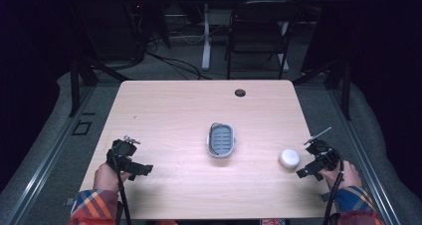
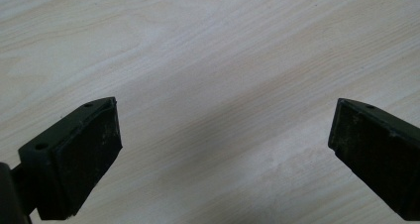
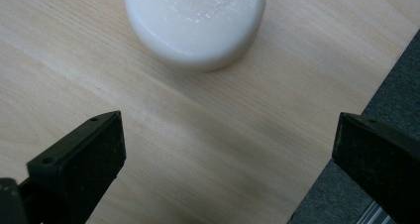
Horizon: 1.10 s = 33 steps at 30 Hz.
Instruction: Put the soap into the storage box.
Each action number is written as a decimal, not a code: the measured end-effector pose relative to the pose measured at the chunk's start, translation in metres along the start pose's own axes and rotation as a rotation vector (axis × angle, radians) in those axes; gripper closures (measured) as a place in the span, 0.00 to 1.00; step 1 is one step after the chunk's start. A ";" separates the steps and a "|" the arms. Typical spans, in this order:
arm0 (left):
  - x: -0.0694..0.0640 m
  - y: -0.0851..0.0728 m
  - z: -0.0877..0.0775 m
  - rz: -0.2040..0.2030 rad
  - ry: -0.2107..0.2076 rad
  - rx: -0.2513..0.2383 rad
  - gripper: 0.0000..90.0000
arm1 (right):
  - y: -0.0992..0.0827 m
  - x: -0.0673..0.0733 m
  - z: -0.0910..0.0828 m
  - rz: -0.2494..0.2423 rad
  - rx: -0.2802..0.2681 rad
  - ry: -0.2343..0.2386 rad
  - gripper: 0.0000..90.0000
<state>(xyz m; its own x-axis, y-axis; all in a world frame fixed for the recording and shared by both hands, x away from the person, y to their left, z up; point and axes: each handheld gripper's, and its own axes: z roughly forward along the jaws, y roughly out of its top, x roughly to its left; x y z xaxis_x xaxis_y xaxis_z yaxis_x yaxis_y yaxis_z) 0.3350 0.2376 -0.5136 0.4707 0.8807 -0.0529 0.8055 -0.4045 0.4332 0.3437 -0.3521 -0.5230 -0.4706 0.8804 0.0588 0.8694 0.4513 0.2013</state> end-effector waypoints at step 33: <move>0.000 0.001 0.001 -0.003 -0.022 -0.002 0.00 | 0.017 0.011 0.004 -0.026 -0.013 -0.007 0.00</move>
<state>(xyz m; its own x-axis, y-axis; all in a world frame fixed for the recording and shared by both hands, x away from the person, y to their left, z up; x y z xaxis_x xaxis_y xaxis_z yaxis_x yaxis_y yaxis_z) 0.3365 0.2367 -0.5141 0.4757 0.8765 -0.0740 0.8062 -0.4008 0.4351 0.3533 -0.3340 -0.5228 -0.4920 0.8693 0.0462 0.8548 0.4724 0.2150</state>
